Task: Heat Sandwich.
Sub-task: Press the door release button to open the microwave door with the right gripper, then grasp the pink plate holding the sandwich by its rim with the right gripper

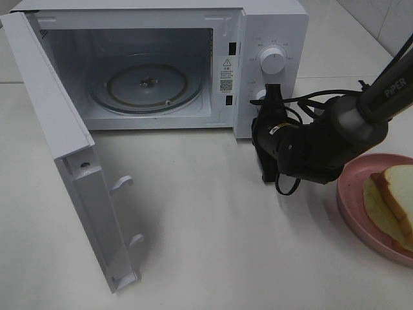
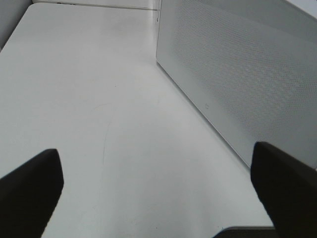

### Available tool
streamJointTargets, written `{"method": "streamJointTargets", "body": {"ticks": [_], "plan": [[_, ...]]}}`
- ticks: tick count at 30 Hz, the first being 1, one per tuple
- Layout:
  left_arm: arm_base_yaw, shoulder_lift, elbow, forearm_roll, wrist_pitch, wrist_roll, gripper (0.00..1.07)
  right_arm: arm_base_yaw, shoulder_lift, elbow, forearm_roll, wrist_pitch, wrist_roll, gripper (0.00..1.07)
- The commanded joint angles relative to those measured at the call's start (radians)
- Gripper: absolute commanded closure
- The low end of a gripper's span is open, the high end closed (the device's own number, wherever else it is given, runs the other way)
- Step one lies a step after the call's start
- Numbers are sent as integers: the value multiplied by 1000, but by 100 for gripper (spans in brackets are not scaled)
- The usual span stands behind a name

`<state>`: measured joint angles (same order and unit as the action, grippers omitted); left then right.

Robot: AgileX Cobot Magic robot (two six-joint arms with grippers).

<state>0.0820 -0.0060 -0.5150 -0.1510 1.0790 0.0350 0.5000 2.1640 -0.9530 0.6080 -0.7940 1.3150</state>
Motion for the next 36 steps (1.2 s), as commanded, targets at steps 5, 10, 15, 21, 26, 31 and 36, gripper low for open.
{"method": "streamJointTargets", "body": {"ticks": [5,10,15,21,26,31,36], "plan": [[-5,-25,2,1,-12,0,9,-44,-12,-110,-59,-252,-20,107],[-5,-25,2,1,-12,0,9,-32,-39,-82,-56,-224,-22,107],[-5,-25,2,1,-12,0,9,-32,-64,-35,-82,-134,-17,107],[-5,-25,2,1,-12,0,9,-18,-86,28,-106,-82,-8,107],[-5,-20,2,1,-12,0,9,3,-135,101,-107,-13,-9,107],[-5,-18,2,1,-12,0,9,15,-175,153,-116,77,-13,107],[-5,-18,2,1,-12,0,9,15,-246,207,-127,148,-40,107]]}}
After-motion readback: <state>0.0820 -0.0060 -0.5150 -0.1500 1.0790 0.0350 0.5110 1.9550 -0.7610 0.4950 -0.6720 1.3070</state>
